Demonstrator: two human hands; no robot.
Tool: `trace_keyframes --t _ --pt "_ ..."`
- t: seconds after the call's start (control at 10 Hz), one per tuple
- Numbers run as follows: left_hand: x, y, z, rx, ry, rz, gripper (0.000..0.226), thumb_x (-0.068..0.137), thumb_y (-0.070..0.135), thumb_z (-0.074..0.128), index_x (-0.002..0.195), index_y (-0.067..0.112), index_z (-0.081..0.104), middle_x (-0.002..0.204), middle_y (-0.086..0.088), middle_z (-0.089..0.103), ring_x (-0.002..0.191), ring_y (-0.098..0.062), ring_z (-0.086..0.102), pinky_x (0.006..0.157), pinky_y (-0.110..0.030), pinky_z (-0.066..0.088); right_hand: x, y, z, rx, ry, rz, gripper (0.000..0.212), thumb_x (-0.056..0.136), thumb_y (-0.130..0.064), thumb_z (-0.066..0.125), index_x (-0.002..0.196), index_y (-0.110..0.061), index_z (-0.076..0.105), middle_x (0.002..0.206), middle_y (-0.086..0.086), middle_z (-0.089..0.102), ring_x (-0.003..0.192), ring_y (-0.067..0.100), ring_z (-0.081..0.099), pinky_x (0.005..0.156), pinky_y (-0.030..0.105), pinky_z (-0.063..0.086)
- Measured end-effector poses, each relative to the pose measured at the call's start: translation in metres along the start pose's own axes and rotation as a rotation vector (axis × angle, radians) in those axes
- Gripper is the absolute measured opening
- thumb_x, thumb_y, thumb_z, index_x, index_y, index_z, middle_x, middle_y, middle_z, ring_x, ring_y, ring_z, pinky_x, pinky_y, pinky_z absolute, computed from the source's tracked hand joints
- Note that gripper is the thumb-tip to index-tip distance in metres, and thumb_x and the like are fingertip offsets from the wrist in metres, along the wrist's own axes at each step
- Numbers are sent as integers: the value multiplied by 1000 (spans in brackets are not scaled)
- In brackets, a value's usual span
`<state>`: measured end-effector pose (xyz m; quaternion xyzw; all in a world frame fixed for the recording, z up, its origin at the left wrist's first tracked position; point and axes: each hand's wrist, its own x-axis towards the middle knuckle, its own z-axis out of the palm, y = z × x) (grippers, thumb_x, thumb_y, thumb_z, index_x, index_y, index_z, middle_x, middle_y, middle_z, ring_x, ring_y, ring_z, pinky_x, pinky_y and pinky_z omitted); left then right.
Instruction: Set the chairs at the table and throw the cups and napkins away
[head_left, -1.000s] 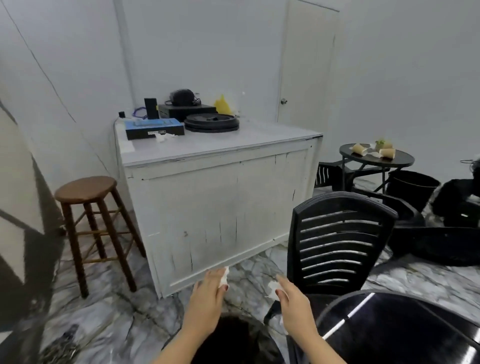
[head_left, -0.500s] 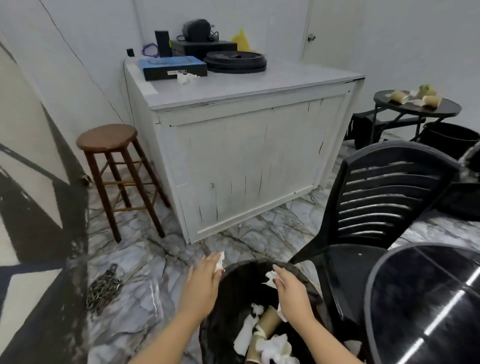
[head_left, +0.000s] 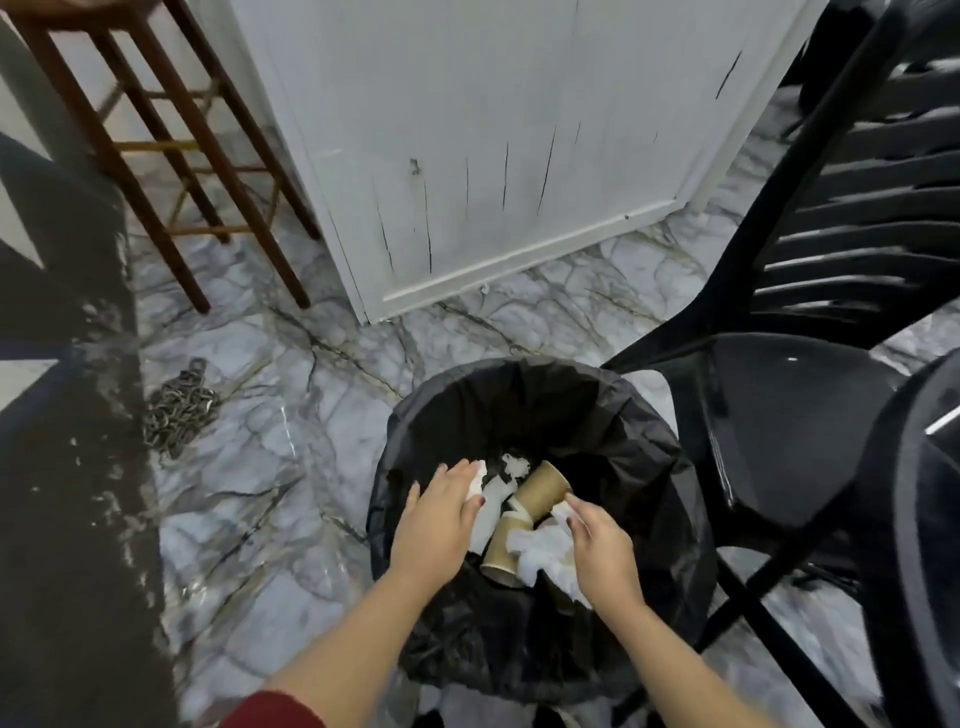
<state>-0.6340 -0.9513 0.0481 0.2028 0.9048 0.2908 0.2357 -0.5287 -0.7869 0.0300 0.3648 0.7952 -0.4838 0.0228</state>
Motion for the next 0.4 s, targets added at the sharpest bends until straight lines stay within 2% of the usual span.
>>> trace_keyframes --t 0.1,0.2,0.3,0.4 --pt "9 -21 35 48 -64 -13 43 101 30 33 143 33 29 153 10 30 145 -14 15 119 -40 8 16 34 19 -3 -32 34 36 96 -12 49 131 -9 51 138 8 51 130 22 44 106 29 34" --pt "16 -38 56 81 -91 -44 50 98 37 39 145 32 24 157 8 22 145 -14 13 118 -42 8 28 59 35 -269 -139 32 67 91 -41 54 147 -20 26 157 -3 21 147 21 5 117 43 9" --pt "21 -47 63 131 -86 -68 72 91 49 49 148 27 11 160 5 7 146 -13 10 119 -44 10 34 72 42 -372 -168 86 82 85 -60 50 149 -29 9 160 -8 3 147 17 -10 117 49 -1" --pt "25 -49 61 153 -77 -72 80 89 53 50 149 25 5 160 4 2 146 -13 10 119 -43 10 36 77 42 -373 -156 71 81 86 -59 49 149 -28 10 161 -6 3 147 17 -9 117 49 1"
